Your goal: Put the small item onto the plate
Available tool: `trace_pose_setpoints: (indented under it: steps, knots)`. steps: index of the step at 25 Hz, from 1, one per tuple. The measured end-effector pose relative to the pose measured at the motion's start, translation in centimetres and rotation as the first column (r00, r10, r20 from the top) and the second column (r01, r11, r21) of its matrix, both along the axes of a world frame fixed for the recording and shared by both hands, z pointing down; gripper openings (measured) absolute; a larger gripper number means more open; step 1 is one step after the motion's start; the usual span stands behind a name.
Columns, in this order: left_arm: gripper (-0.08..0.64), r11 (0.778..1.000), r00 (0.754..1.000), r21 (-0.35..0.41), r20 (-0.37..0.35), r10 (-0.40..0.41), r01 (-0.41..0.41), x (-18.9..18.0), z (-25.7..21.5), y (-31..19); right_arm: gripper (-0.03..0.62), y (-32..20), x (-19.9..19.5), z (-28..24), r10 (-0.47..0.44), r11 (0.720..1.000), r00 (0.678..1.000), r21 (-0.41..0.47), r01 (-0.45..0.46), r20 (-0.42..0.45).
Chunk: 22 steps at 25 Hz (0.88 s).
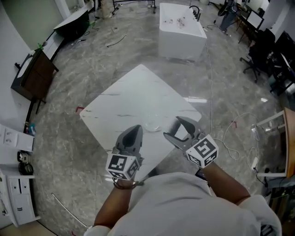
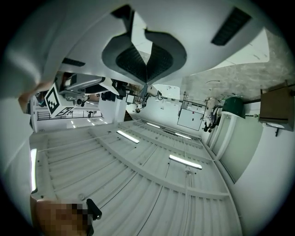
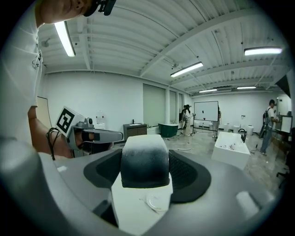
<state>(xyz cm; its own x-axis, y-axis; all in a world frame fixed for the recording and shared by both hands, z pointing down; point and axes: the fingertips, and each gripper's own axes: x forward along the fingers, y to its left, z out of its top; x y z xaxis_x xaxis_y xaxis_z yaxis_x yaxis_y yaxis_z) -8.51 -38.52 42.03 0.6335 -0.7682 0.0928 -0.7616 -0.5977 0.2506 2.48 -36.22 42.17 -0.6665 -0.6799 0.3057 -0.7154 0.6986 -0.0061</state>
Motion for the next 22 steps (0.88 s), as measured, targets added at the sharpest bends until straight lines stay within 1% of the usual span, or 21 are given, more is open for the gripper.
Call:
trace_pose_setpoints:
  steps: [5, 11, 16, 22]
  knots:
    - [0.006, 1.0, 1.0, -0.02, -0.002, 0.012, -0.012, -1.2, 2.7, -2.3, 0.305, -2.1, -1.6, 3.4, 0.008, 0.998, 0.999, -0.063, -0.01, -0.044]
    - [0.006, 0.999, 1.0, -0.05, 0.006, -0.006, 0.006, -1.9, 5.8, -4.4, 0.305, -5.2, -2.6, 8.9, -0.023, 0.994, 0.991, -0.109, 0.009, -0.129]
    - [0.006, 0.995, 0.999, -0.082, 0.015, -0.047, 0.048, -2.2, 7.9, -5.9, 0.305, -7.9, -2.7, 13.5, -0.077, 0.986, 0.979, -0.161, 0.047, -0.188]
    - [0.006, 0.988, 0.994, -0.104, 0.021, -0.108, 0.11, -2.6, 10.5, -8.7, 0.305, -11.4, -3.2, 21.1, -0.172, 0.958, 0.954, -0.268, 0.104, -0.247]
